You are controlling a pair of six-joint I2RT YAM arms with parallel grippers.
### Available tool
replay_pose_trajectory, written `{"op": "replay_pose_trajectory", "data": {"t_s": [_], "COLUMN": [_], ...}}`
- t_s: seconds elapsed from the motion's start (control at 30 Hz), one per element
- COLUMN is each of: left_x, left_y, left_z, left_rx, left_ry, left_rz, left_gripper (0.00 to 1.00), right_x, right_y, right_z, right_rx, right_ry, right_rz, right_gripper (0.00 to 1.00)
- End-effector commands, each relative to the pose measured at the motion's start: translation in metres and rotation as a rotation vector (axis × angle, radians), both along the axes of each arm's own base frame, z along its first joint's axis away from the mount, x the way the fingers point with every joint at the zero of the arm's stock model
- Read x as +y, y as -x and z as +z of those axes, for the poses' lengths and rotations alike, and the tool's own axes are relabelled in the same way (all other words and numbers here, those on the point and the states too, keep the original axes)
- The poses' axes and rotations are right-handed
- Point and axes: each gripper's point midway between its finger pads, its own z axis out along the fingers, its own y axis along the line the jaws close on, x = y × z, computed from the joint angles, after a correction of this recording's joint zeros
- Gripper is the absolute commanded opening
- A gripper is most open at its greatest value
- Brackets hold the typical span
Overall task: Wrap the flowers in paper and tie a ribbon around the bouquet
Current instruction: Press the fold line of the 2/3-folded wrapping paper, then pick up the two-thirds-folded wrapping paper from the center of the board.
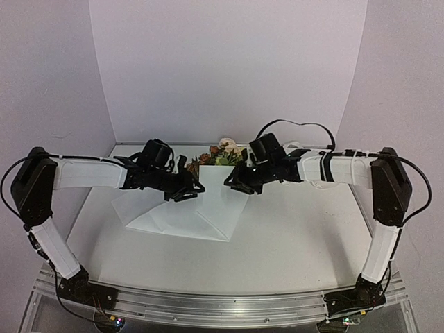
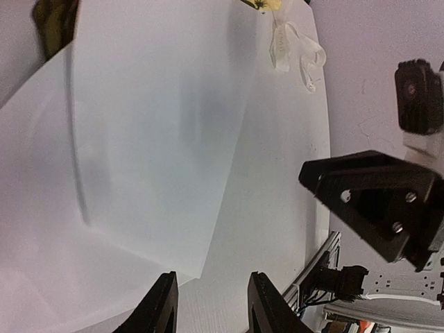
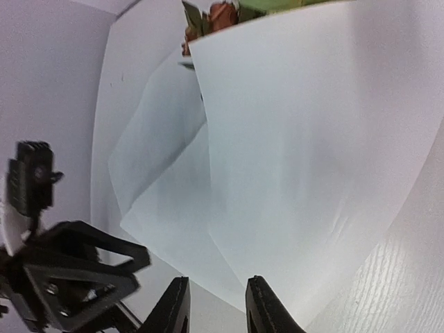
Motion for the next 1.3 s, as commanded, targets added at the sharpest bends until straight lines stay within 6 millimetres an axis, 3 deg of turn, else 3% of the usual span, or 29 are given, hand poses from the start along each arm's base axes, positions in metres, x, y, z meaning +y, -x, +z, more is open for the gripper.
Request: {"op": "replay_pose_trajectory", "data": {"t_s": [0.0,0.3,0.43,0.63,0.83,1.07,1.27], "left_x": [0.069,0.197,0.226,0.229,0.233,0.234,0.234], "left_y": [0.009,0.069,0.080,0.071,0.061,0.048,0.043], "left_z": [-0.007,-0.059,-0.073,-0.088,-0.106,-0.113,-0.118], "left_rx": [0.022,0.147,0.160,0.162,0.177,0.170,0.170], "left_ry": [-0.071,-0.279,-0.304,-0.306,-0.321,-0.331,-0.347], "left_rz": [0.182,0.536,0.644,0.669,0.696,0.705,0.694], "left_gripper": [0.38,0.44,0.49,0.52,0.48,0.42,0.36], "right_x": [0.013,0.012,0.011,0.027,0.051,0.088,0.119], "right_y": [0.017,0.044,0.047,0.045,0.040,0.058,0.068], "right_z": [-0.017,-0.036,-0.045,-0.056,-0.049,-0.034,-0.041], "right_rx": [-0.057,-0.102,-0.112,-0.101,-0.118,-0.086,-0.055], "right_ry": [0.172,0.370,0.421,0.420,0.379,0.277,0.232], "right_rz": [0.065,0.058,0.045,0.078,0.100,0.154,0.192], "right_gripper": [0.30,0.31,0.33,0.36,0.34,0.30,0.27]}}
